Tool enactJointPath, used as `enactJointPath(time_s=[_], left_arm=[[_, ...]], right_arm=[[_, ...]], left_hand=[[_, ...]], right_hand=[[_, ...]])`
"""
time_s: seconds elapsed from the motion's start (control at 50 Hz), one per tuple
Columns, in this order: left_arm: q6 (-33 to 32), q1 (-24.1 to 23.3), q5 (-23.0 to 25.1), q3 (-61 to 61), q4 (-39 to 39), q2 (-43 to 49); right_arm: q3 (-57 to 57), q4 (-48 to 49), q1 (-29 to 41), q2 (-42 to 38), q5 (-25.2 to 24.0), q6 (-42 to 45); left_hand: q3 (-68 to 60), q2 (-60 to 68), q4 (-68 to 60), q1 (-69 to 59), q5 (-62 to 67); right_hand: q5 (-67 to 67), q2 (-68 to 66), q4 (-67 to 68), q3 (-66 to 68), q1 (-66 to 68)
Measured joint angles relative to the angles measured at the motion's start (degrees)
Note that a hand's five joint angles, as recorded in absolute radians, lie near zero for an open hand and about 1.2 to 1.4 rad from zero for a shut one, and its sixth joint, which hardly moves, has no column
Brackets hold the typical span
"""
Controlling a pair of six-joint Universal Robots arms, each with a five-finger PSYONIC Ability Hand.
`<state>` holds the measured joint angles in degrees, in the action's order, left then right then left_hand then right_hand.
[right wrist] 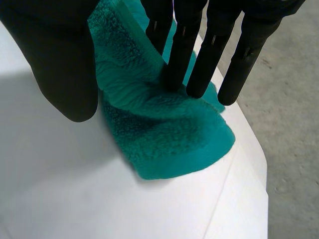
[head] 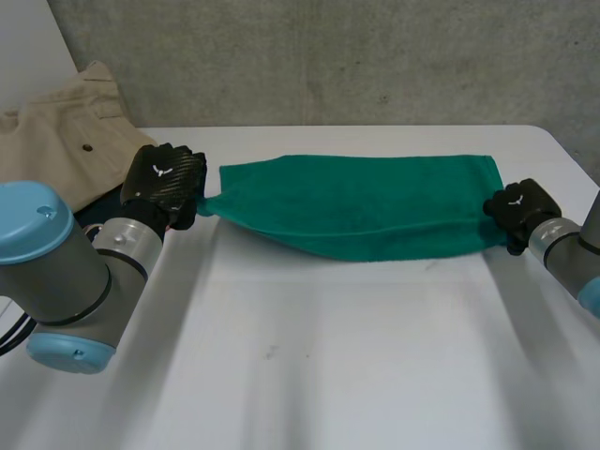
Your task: Fold the laundry.
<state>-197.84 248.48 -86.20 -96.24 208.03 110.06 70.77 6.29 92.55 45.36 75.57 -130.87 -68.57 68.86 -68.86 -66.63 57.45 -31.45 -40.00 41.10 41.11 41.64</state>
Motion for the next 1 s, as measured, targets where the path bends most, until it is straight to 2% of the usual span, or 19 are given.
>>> enactJointPath(time_s=[0.04, 0.1, 0.14, 0.22, 0.34, 0.36, 0.46, 0.5, 0.54, 0.62, 0.68, 0.72, 0.9, 1.0], left_arm=[[0.00, 0.00, 0.00, -0.06, -0.01, -0.03], [-0.05, 0.00, -0.04, -0.09, -0.07, -0.07], [-0.11, 0.00, -0.08, -0.13, -0.23, -0.19], [-0.33, 0.04, -0.16, -0.38, -1.73, -1.18], [-1.03, 0.33, -0.18, -1.55, -8.67, -4.87], [-2.13, 0.63, -0.16, -2.35, -13.23, -7.07], [-8.80, 1.40, 0.03, -5.09, -26.69, -12.63], [-11.07, 1.50, 0.13, -5.86, -29.75, -13.64], [-17.98, 1.56, 0.61, -8.02, -37.13, -15.70], [-25.68, 1.24, 1.55, -10.06, -42.08, -16.71], [-28.57, 0.96, 2.31, -10.31, -40.58, -15.90], [-29.03, 0.70, 2.65, -9.44, -36.71, -13.98], [-25.92, -2.49, 2.56, 2.24, -17.64, -0.24], [-24.25, -4.03, 2.33, 11.73, -13.49, 9.09]], right_arm=[[-0.32, 0.35, -0.13, -0.84, -0.73, 0.77], [-0.93, 0.65, -0.31, -1.82, -1.20, 2.05], [-1.21, 0.70, -0.48, -2.03, -1.15, 2.81], [-0.80, 0.20, -1.19, -0.64, -0.51, 4.19], [4.22, -4.37, -3.24, 7.00, -0.04, 5.45], [6.90, -8.42, -4.60, 11.48, 0.05, 6.21], [12.83, -22.41, -8.96, 22.08, 0.55, 9.74], [13.89, -25.42, -9.89, 23.69, 0.73, 10.72], [16.66, -32.72, -12.41, 26.98, 1.15, 13.72], [19.24, -36.18, -14.09, 28.40, 1.38, 16.12], [20.18, -33.79, -13.90, 27.39, 1.51, 16.01], [20.15, -29.95, -13.09, 25.33, 1.69, 15.02], [15.44, -13.80, -8.42, 16.49, 5.53, 9.68], [12.80, -6.36, -6.11, 13.12, 8.08, 8.09]], left_hand=[[0.00, 0.00, 0.00, 0.00, 0.00], [0.00, 0.00, 0.00, 0.00, -0.01], [0.00, 0.00, 0.00, 0.00, 0.00], [0.00, 0.00, 0.00, 0.00, 0.00], [0.00, 0.00, 0.00, 0.00, 0.00], [0.00, 0.00, 0.00, 0.00, -0.01], [0.00, 0.00, 0.00, 0.00, 0.00], [0.00, 0.00, 0.00, 0.00, -0.01], [0.00, 0.00, 0.00, 0.00, 0.00], [0.00, 0.00, 0.00, 0.00, 0.00], [0.00, 0.00, 0.00, 0.00, 0.00], [0.00, 0.00, 0.00, 0.00, 0.00], [0.00, 0.00, 0.00, 0.00, 0.02], [0.00, 0.00, 0.00, 0.00, 0.00]], right_hand=[[-3.17, -3.93, 3.47, 3.43, 3.14], [-20.84, -23.21, 21.51, 21.44, 20.60], [-24.73, -27.44, 25.85, 25.62, 22.68], [-25.58, -27.69, 27.43, 26.91, 22.68], [-25.77, -27.69, 27.48, 26.92, 22.68], [-25.72, -27.69, 27.49, 26.92, 22.68], [-25.76, -28.27, 27.50, 26.93, 22.68], [-25.77, -28.55, 27.50, 26.96, 22.68], [-25.78, -29.07, 27.51, 27.09, 22.68], [-25.77, -29.08, 27.51, 27.09, 22.68], [-25.69, -29.08, 27.51, 27.09, 22.68], [-25.77, -29.08, 27.51, 27.09, 22.68], [-26.19, -29.08, 27.51, 27.09, 22.68], [-26.30, -29.08, 27.51, 27.09, 22.68]])
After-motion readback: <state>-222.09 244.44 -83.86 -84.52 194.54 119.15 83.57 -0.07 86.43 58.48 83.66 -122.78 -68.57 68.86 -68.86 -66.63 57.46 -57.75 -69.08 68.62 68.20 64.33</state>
